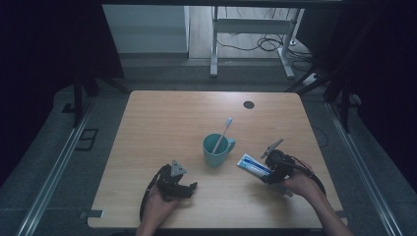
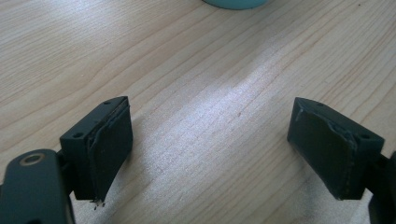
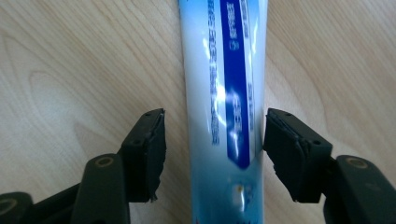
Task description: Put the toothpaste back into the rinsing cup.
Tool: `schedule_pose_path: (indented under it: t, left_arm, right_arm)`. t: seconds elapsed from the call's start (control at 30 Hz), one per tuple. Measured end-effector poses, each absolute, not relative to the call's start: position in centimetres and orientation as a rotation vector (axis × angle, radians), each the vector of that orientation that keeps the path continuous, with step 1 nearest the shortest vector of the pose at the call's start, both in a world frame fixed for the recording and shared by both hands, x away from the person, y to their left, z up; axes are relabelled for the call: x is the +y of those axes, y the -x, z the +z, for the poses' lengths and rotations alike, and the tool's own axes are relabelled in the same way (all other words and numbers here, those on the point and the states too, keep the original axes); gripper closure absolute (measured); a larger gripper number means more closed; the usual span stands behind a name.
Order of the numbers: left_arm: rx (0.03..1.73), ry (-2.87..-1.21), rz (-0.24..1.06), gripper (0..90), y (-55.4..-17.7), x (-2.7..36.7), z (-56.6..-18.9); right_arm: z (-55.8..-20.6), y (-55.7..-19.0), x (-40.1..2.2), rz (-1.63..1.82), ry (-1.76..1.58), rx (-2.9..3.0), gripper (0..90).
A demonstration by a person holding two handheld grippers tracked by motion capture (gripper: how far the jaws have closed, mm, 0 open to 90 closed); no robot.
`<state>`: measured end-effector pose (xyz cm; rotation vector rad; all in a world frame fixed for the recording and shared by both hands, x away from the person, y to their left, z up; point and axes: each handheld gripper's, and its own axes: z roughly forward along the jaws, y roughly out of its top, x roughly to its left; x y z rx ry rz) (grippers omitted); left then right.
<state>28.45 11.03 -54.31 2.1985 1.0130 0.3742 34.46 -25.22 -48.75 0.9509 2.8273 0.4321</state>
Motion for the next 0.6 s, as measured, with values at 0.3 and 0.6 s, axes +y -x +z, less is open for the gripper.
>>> schedule_pose_path:
  t: [0.3,0.6]
  left_arm:
    - [1.013,-2.198,0.374,14.3,-28.5,11.0,-54.3]
    - [1.013,-2.198,0.374,14.2,-28.5,11.0,-54.3]
  right_arm:
    - [-49.3,-36.1,-23.2,0.275,-0.912,2.861,44.6]
    - [-50.0,-37.0,-22.8,0.231,-0.933,2.890,50.8]
